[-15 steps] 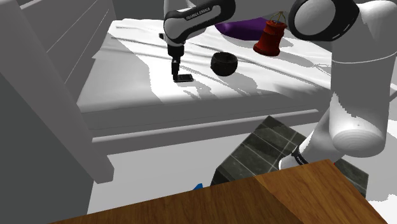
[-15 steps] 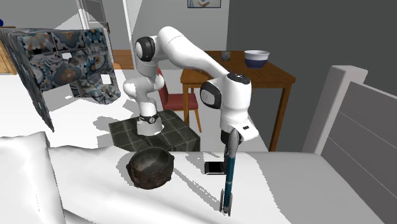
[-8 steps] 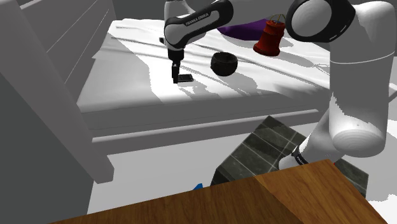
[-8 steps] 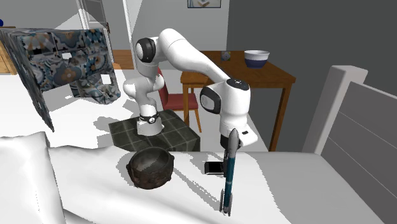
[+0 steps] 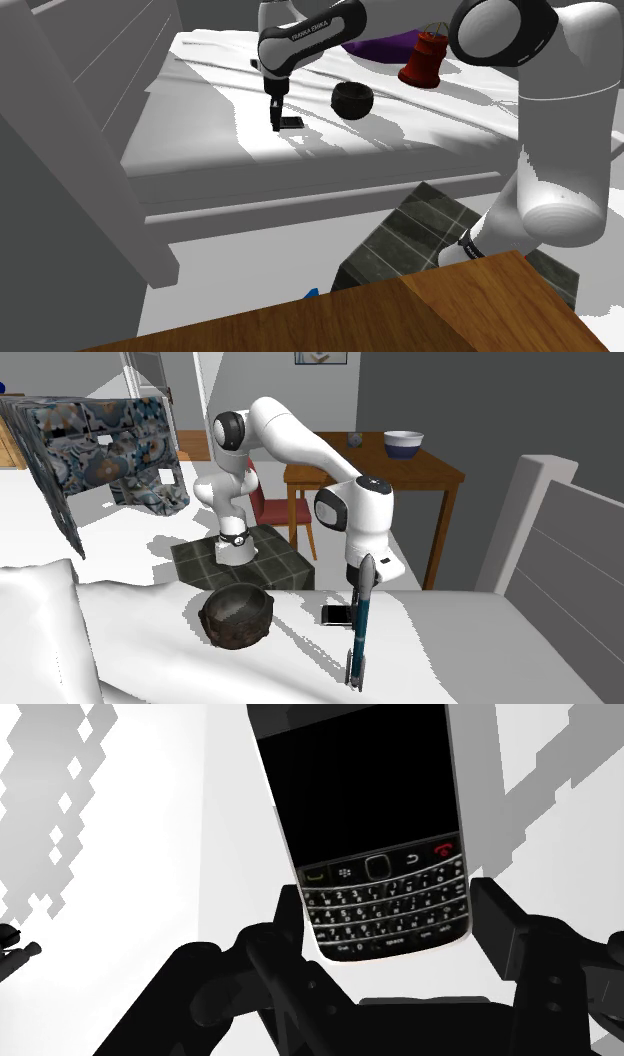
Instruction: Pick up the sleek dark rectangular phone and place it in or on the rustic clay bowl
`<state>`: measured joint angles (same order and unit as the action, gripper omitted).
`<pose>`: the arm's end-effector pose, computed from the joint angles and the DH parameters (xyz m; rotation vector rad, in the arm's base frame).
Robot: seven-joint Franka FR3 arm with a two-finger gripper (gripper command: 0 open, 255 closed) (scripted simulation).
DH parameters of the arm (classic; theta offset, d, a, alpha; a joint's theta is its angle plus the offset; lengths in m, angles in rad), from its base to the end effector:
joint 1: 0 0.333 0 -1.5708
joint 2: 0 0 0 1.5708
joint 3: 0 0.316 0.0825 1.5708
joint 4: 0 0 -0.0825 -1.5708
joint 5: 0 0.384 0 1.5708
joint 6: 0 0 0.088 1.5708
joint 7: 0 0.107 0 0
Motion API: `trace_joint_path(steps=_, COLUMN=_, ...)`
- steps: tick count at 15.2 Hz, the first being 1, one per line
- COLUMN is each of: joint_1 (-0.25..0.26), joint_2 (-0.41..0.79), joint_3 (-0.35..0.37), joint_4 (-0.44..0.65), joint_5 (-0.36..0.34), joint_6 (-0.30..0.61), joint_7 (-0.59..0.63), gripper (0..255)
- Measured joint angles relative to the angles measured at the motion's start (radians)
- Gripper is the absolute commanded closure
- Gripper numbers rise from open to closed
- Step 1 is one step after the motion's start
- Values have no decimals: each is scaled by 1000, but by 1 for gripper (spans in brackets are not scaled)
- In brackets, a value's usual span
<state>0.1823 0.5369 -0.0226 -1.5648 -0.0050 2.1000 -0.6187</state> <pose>0.6841 0.1122 0.3320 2.8893 1.1946 -0.0080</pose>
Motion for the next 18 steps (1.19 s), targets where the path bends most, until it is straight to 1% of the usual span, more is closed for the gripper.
trace_joint_path(steps=6, joint_1=0, joint_2=-4, joint_3=0, joint_4=0, joint_5=0, joint_6=-5, joint_7=0, gripper=255)
trace_joint_path(steps=18, joint_1=0, joint_2=-57, joint_3=-1, joint_4=73, joint_5=-1, joint_6=-130, joint_7=-2, gripper=255)
